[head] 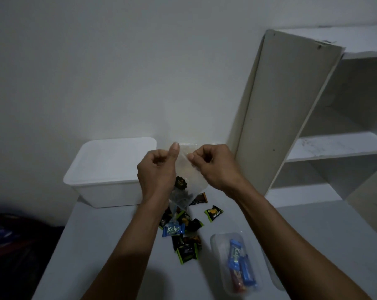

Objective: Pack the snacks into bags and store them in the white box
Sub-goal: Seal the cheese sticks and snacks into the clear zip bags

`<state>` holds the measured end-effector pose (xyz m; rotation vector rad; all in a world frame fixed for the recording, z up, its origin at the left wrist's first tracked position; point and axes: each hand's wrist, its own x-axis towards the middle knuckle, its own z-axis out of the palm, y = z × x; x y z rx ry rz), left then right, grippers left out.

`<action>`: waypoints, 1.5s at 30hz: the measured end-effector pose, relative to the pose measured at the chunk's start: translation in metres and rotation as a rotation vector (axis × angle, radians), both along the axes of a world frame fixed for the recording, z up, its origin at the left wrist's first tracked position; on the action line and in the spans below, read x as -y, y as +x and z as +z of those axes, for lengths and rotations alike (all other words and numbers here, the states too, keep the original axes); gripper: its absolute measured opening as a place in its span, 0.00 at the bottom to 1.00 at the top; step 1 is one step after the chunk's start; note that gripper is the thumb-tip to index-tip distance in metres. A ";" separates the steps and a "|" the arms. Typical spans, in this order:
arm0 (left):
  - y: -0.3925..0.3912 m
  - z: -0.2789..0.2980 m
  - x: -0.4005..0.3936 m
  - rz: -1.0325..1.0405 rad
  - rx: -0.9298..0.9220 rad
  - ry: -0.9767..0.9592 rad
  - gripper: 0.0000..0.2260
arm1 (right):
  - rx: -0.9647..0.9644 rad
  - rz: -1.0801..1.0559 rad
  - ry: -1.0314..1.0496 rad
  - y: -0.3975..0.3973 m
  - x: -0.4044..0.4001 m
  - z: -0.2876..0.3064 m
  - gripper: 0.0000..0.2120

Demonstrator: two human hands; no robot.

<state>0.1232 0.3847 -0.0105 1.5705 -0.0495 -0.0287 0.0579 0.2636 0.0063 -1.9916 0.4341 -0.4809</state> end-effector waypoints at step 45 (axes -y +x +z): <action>-0.012 -0.003 -0.011 -0.122 -0.289 0.122 0.09 | -0.085 0.049 0.135 -0.005 -0.023 -0.045 0.11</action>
